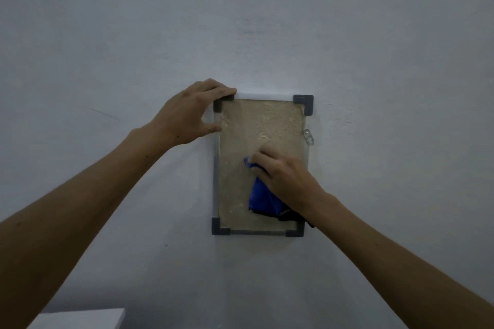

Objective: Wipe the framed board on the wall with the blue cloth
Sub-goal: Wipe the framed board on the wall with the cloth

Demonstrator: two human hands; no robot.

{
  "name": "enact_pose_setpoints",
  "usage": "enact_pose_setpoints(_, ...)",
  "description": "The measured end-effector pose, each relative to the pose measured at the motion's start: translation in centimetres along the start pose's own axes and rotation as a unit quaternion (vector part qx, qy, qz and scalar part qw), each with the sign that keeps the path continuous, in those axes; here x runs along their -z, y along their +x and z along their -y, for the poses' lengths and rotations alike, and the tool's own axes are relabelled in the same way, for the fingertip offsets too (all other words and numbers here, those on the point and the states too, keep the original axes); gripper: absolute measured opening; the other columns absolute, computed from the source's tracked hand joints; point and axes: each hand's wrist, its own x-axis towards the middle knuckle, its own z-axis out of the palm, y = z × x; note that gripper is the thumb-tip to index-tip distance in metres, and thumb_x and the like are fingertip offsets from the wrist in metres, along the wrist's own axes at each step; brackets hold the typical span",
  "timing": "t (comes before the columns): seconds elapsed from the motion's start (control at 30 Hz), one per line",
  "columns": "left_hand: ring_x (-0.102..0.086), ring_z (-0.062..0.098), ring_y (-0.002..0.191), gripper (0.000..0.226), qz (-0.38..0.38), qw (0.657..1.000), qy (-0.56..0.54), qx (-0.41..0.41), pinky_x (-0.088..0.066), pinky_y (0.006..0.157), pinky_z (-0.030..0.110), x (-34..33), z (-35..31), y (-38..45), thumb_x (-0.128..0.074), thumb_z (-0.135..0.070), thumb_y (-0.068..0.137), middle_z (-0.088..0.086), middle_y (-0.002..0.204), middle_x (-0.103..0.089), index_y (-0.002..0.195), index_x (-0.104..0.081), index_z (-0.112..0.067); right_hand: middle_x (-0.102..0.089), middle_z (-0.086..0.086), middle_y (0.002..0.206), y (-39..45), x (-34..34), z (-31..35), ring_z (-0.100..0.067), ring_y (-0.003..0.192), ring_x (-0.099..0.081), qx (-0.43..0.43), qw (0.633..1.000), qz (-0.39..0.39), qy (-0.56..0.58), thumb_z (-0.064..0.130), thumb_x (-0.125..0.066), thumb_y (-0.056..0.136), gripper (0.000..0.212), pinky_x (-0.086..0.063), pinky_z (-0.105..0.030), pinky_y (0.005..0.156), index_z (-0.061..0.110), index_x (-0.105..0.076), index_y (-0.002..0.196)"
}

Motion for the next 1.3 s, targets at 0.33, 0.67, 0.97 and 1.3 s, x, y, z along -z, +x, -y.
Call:
enact_pose_setpoints(0.33, -0.046, 0.018, 0.134, 0.086, -0.01, 1.0, -0.015, 0.012, -0.045, 0.109, 0.038, -0.8, 1.1, -1.1, -0.082, -0.033, 0.079, -0.005, 0.149, -0.047, 0.153, -0.038, -0.026, -0.06, -0.004, 0.101, 0.2, -0.7, 0.5, -0.01, 0.08, -0.056, -0.001, 1.0, -0.013, 0.008, 0.014, -0.059, 0.098, 0.009, -0.053, -0.027, 0.074, 0.009, -0.067, 0.099)
enact_pose_setpoints(0.67, -0.037, 0.012, 0.143, 0.101, -0.004, 0.999, -0.034, 0.003, -0.036, 0.11, 0.028, -1.5, 1.6, -1.6, -0.085, -0.037, 0.074, -0.007, 0.157, -0.036, 0.157, -0.029, -0.026, -0.06, -0.003, 0.098, 0.3, -2.6, 2.5, -0.011, 0.075, -0.055, -0.077, 0.994, -0.069, 0.029, 0.017, -0.06, 0.097, 0.008, -0.053, -0.026, 0.07, 0.009, -0.064, 0.097)
enact_pose_setpoints(0.97, -0.042, 0.015, 0.138, 0.1, -0.013, 0.999, -0.029, 0.007, -0.042, 0.107, 0.032, -1.4, 1.4, -1.7, -0.088, -0.033, 0.072, -0.005, 0.153, -0.039, 0.155, -0.032, -0.024, -0.061, 0.001, 0.091, 1.0, -6.0, 4.9, -0.005, 0.074, -0.053, -0.219, 0.948, -0.204, 0.109, 0.016, -0.064, 0.096, 0.005, -0.049, -0.014, 0.068, 0.011, -0.064, 0.097)
enact_pose_setpoints(1.3, -0.045, 0.018, 0.135, 0.101, -0.015, 1.0, -0.024, 0.004, -0.045, 0.107, 0.035, -1.3, 1.2, -1.6, -0.088, -0.035, 0.07, -0.005, 0.151, -0.041, 0.154, -0.034, -0.024, -0.061, -0.001, 0.092, 2.1, -6.7, 6.1, -0.008, 0.074, -0.053, -0.215, 0.951, -0.204, 0.088, 0.017, -0.062, 0.097, 0.009, -0.049, -0.018, 0.069, 0.009, -0.065, 0.1)
